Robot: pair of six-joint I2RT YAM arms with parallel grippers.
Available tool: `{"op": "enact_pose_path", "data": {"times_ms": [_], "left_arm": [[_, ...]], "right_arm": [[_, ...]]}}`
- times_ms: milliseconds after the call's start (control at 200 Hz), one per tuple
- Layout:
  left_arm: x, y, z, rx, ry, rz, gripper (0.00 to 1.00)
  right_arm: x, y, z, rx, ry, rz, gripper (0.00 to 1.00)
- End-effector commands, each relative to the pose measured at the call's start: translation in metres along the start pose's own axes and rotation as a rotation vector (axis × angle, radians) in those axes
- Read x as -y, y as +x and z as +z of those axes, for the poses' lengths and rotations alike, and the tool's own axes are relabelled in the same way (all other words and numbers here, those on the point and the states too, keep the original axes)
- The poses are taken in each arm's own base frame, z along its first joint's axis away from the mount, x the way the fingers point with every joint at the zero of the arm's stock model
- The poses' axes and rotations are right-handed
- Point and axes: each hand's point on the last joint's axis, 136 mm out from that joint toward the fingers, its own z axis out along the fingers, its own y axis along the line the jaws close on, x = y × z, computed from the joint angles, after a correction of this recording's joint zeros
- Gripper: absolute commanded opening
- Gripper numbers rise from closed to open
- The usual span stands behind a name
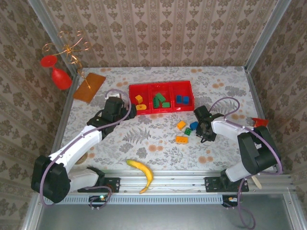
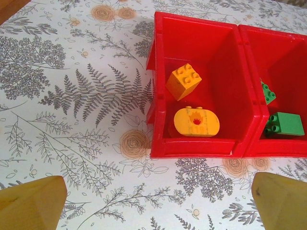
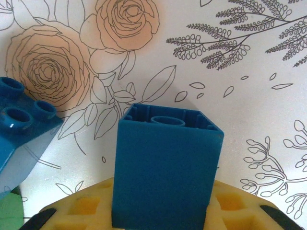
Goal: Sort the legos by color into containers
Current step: Pick up the lego from the middle-right of the table.
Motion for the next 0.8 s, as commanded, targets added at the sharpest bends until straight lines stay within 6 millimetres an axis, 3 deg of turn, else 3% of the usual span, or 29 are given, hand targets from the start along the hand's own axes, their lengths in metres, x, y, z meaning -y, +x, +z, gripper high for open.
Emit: {"op": "enact_pose_path", "data": {"times_ms": [0, 195, 525, 795], "left_arm": [[0.000, 0.001, 0.004, 0.001, 0.008, -0.033, 1.00], [-0.001, 0.001, 0.005, -0.003, 0.007, -0.035, 1.00], [0.001, 0.001, 0.007, -0.004, 0.015, -0.038, 1.00], [0.002, 0.001, 0.008, -0.004, 0.020, -0.043, 1.00]], "right_arm": [[-0.004, -0.003, -0.003, -0.004, -0.017, 0.001, 0.22], [-0.004, -0.007, -0.011, 0.018, -0.024, -0.002, 0.17], [0.000, -0.014, -0.031, 0.067, -0.037, -0.018, 0.16], [-0.027, -0.038, -0.076, 0.188, -0.138, -0.097, 0.14]]}}
